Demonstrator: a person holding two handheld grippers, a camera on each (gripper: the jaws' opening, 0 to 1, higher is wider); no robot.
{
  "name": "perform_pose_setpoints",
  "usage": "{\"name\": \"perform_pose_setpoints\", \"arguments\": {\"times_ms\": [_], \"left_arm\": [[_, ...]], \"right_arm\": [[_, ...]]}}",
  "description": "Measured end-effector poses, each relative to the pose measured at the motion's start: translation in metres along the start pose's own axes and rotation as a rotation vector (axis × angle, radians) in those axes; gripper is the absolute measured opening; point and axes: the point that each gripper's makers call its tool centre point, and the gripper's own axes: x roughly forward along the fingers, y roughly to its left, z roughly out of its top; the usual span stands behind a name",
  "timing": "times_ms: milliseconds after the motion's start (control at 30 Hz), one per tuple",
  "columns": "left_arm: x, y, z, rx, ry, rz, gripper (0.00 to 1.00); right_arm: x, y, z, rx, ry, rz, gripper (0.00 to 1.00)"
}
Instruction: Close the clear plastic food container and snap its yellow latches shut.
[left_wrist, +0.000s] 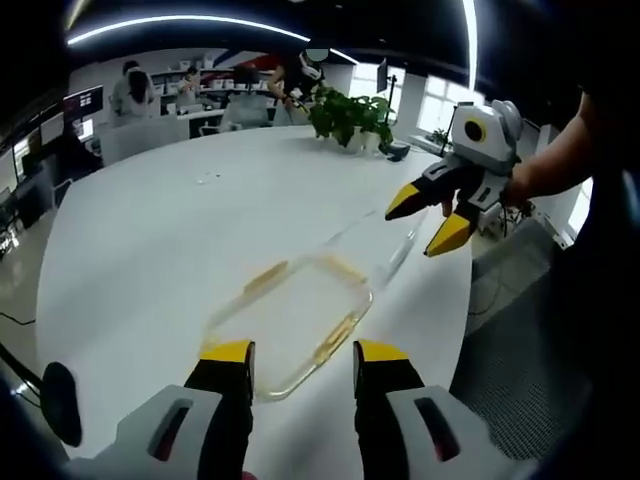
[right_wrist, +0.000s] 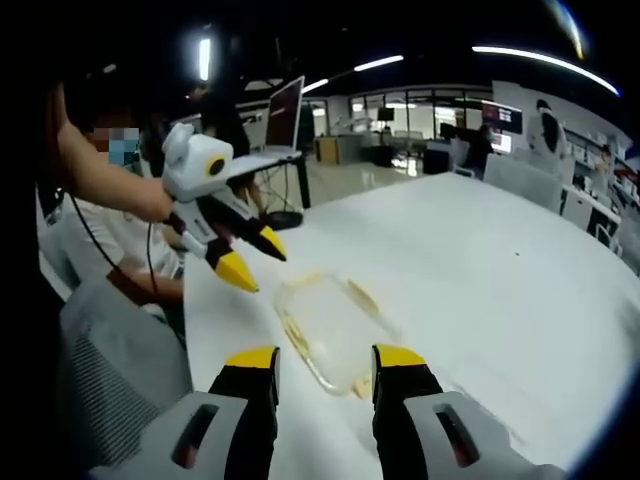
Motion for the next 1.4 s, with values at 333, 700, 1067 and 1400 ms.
{"name": "perform_pose_setpoints", "arguments": {"times_ms": [333, 700, 1067, 1400], "left_arm": [[0.007, 0.013, -0.006, 0.022, 0.038, -0.003, 0.39], [0.014, 0.02, -0.01, 0.051, 0.076, -0.019, 0.41], [0.017, 0.027, -0.012, 0.091, 0.109, -0.034, 0.43], [0.022, 0.029, -0.013, 0.134, 0.135, -0.056, 0.43]], "right_arm": [[0.01, -0.008, -0.005, -0.059, 0.056, 0.011, 0.36], [0.017, -0.015, -0.01, -0.078, 0.097, 0.021, 0.36], [0.022, -0.02, -0.016, -0.134, 0.145, 0.045, 0.37], [0.025, -0.027, -0.023, -0.178, 0.2, 0.055, 0.39]]}}
